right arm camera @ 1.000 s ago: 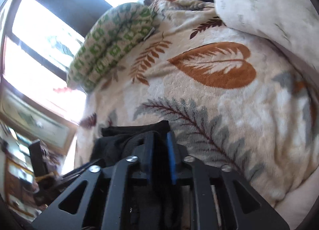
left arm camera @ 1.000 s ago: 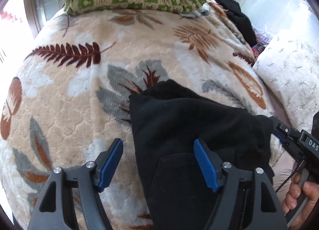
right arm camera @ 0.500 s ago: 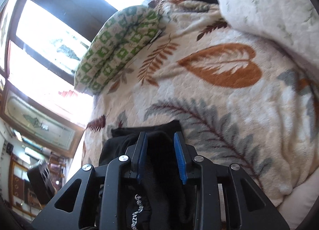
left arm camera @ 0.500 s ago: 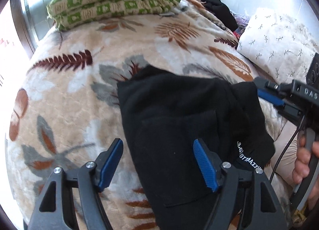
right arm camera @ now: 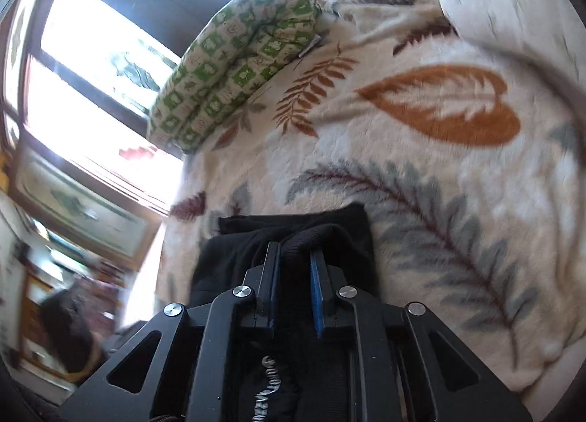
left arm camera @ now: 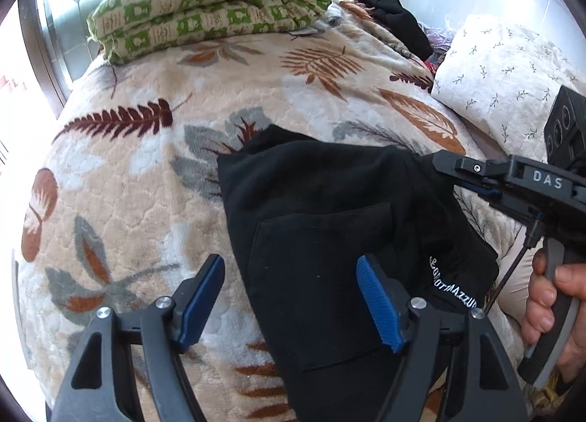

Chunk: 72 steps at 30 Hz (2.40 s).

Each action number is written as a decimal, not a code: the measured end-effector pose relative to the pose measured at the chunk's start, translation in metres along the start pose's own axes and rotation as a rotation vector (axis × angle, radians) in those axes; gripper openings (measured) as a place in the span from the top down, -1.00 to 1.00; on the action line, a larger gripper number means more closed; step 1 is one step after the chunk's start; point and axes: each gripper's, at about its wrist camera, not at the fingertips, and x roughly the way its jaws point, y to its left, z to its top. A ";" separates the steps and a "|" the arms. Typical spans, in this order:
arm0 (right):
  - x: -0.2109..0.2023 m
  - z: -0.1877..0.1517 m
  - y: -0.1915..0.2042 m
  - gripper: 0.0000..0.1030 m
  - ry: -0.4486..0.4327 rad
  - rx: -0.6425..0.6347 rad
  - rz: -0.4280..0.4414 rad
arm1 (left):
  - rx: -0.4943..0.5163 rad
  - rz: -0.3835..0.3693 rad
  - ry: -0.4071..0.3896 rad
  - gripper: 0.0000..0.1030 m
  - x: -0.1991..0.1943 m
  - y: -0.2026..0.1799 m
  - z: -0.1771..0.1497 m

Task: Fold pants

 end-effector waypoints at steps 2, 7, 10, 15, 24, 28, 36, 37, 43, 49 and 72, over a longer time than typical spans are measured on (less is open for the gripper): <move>0.000 0.000 0.005 0.77 -0.015 -0.060 -0.089 | -0.002 0.009 0.012 -0.50 0.005 0.001 0.001; 0.019 -0.008 -0.009 0.78 0.012 -0.118 -0.237 | -0.040 0.016 0.043 -0.82 0.028 0.007 -0.005; 0.019 -0.008 -0.013 0.75 0.014 -0.127 -0.229 | -0.087 -0.018 0.047 -0.81 0.028 0.014 -0.006; -0.009 -0.003 -0.011 0.30 -0.009 -0.085 -0.218 | -0.069 -0.025 0.013 -0.70 0.002 0.010 -0.005; -0.032 -0.067 0.010 0.31 0.064 -0.118 -0.293 | 0.067 0.034 0.012 -0.70 -0.018 -0.014 -0.034; -0.022 -0.077 0.006 0.36 0.070 -0.210 -0.340 | -0.004 0.008 0.051 -0.74 0.003 -0.002 -0.050; -0.035 -0.071 -0.002 0.15 0.049 -0.131 -0.299 | -0.051 -0.003 0.018 -0.75 -0.011 0.000 -0.049; -0.039 -0.071 0.002 0.13 0.035 -0.136 -0.300 | -0.054 0.003 0.015 -0.74 -0.015 -0.001 -0.048; -0.066 -0.071 0.021 -0.13 -0.022 -0.160 -0.299 | -0.008 0.030 -0.003 -0.73 -0.032 -0.012 -0.049; -0.081 -0.082 0.027 -0.19 -0.027 -0.151 -0.306 | 0.003 0.037 -0.013 -0.73 -0.048 -0.016 -0.056; -0.104 -0.103 0.049 -0.44 -0.030 -0.205 -0.306 | 0.022 0.040 -0.044 -0.73 -0.078 -0.027 -0.067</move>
